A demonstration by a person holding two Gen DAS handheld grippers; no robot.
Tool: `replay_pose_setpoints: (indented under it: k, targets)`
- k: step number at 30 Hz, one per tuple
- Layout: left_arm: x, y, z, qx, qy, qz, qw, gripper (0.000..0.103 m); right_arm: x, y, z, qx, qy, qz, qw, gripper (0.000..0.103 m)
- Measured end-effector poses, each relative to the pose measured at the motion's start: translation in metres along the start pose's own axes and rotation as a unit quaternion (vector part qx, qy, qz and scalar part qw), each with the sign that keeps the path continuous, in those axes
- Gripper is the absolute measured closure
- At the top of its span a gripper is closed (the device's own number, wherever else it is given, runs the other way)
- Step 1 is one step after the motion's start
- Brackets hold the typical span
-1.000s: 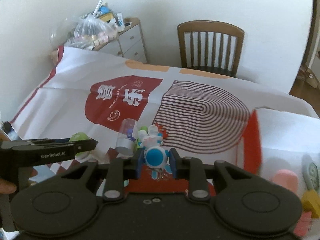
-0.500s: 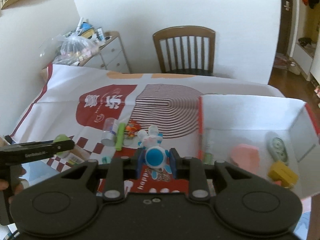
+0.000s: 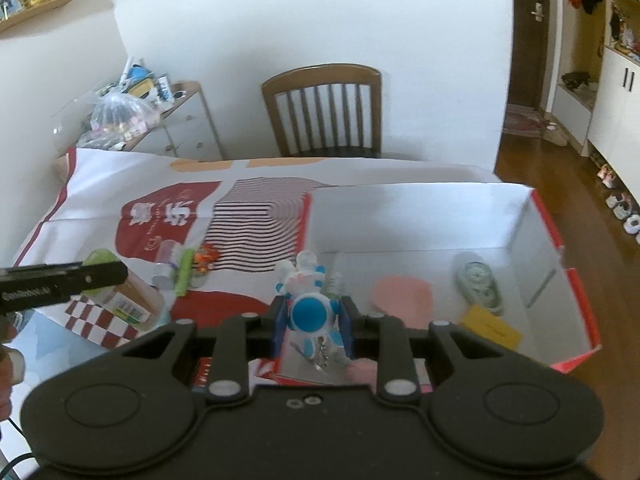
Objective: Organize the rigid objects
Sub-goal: 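Carry the toy and green-lidded jar with both tools over the red box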
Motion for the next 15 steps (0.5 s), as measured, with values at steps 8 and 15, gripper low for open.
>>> replay_pose_setpoints:
  k: [8,15]
  targets:
    - [-0.073,0.008,0.019,-0.001,-0.045,0.025,0.9987,0.058,-0.047,-0.003,-0.005,-0.006,-0.023,-0.001,1.000,0.077]
    - [-0.121,0.007,0.048,0.011,-0.058,0.039,0.9975,0.058,-0.089,-0.003,0.000,-0.004,-0.042,0.006,0.999,0.077]
Point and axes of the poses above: each gripper's, at about its wrist camera, not at the fingertips, and z roughly the way its jaws point, x to its left, y to its top, the point moved 2 cm from there along z, roughly the way its jaws point, and after that the axes turned 11 degrees about -x, right-handed, at the moved point
